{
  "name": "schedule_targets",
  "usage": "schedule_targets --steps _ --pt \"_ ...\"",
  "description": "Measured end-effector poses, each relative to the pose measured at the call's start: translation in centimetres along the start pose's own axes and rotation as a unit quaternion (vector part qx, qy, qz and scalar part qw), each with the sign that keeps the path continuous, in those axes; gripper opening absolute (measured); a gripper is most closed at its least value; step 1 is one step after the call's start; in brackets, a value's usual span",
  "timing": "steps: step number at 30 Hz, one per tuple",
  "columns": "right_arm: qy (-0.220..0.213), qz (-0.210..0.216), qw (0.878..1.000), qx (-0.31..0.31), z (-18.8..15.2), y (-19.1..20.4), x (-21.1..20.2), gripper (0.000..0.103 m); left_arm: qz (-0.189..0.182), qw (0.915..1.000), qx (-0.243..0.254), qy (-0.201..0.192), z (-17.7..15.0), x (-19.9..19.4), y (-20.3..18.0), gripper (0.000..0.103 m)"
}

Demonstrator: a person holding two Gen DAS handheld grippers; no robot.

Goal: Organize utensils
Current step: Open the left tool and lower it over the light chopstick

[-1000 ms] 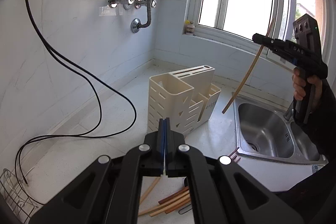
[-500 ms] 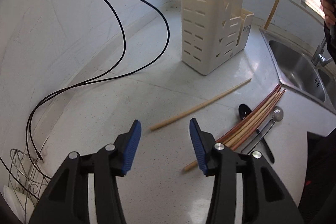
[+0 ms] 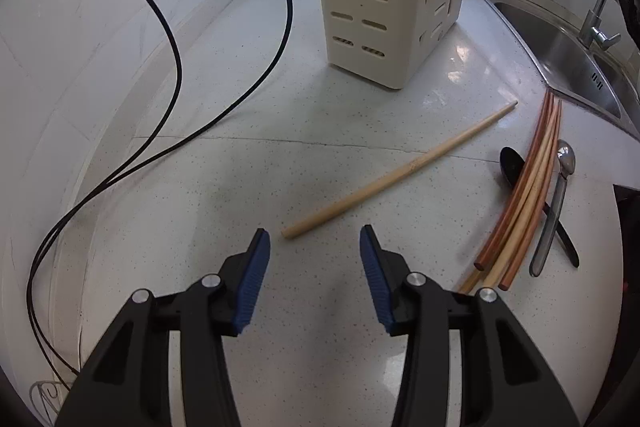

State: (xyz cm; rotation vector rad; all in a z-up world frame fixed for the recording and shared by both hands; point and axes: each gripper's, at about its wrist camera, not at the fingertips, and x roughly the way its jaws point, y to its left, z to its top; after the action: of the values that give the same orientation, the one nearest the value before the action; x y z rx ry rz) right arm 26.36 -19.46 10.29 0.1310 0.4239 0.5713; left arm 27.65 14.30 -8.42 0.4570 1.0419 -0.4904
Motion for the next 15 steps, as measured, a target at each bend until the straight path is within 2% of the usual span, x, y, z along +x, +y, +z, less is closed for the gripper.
schedule_targets --steps 8,13,15 --pt "0.002 -0.008 1.000 0.007 -0.2 -0.3 0.0 0.005 -0.027 0.9987 0.040 0.018 1.2 1.8 0.1 0.045" --pt "0.003 -0.010 1.000 0.006 -0.2 -0.2 0.1 0.005 -0.049 0.9970 0.053 0.027 1.9 2.5 0.1 0.038" --pt "0.004 -0.010 1.000 0.006 -0.2 -0.2 0.2 0.005 -0.063 0.9959 0.057 0.032 2.0 2.6 0.1 0.032"
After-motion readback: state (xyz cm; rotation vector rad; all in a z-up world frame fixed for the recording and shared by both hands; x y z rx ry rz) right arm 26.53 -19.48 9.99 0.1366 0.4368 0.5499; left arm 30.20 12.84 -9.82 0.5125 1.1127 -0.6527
